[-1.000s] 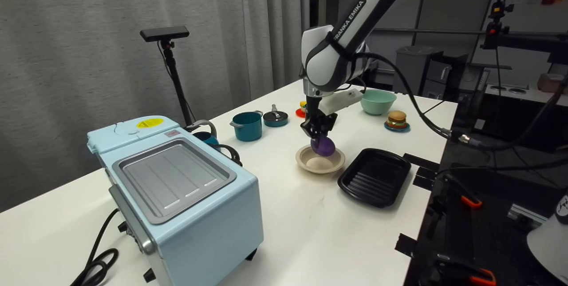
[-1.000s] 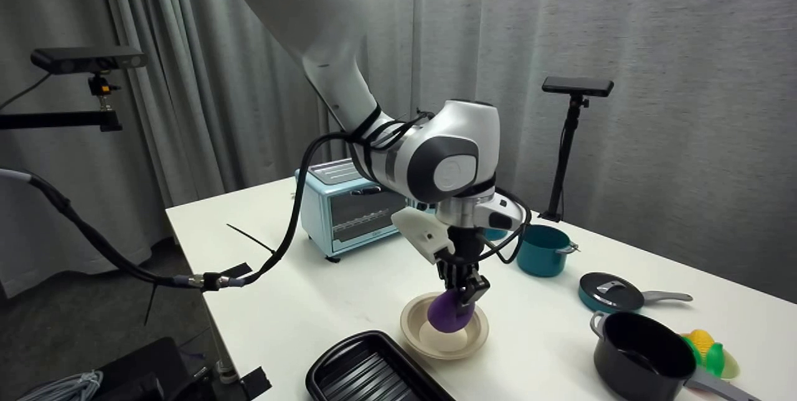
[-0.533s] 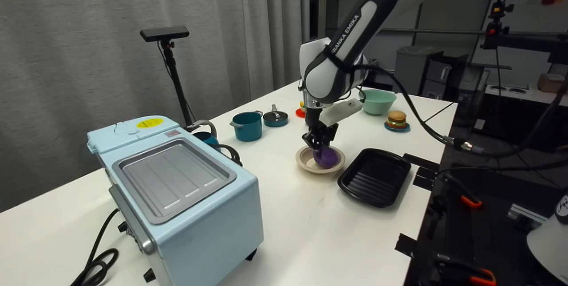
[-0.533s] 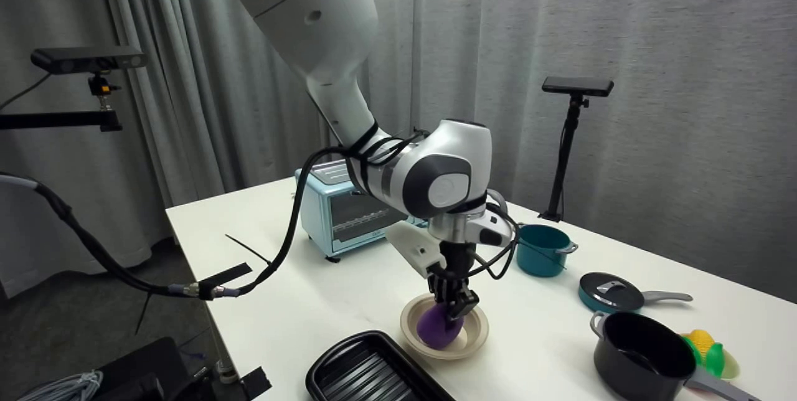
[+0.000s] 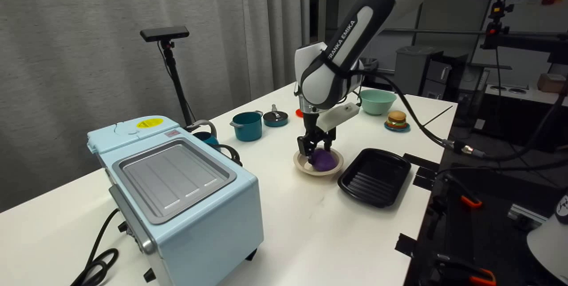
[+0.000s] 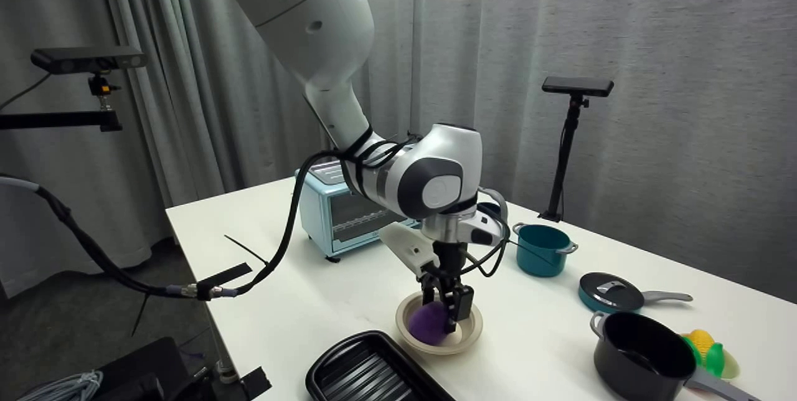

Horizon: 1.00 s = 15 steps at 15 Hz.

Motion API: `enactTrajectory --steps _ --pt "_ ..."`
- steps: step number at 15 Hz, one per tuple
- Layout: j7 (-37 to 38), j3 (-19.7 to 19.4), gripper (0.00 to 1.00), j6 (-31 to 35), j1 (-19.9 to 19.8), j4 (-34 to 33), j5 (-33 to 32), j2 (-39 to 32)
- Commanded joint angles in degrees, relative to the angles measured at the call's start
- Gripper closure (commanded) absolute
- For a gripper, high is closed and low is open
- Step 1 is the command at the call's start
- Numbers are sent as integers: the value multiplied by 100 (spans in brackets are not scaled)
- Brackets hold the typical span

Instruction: Pick up the purple plush toy on the table and put it on the plate

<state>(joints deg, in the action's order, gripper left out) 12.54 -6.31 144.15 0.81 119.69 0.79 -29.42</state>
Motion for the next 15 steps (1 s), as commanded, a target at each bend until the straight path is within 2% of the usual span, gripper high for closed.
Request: enactTrajectory --steps 1,8,15 --pt "-17 -5 0 -25 70 65 -156 161" --pt "22 -54 0 15 121 312 -284 635" --pt "83 -76 0 37 157 715 -749 1218"
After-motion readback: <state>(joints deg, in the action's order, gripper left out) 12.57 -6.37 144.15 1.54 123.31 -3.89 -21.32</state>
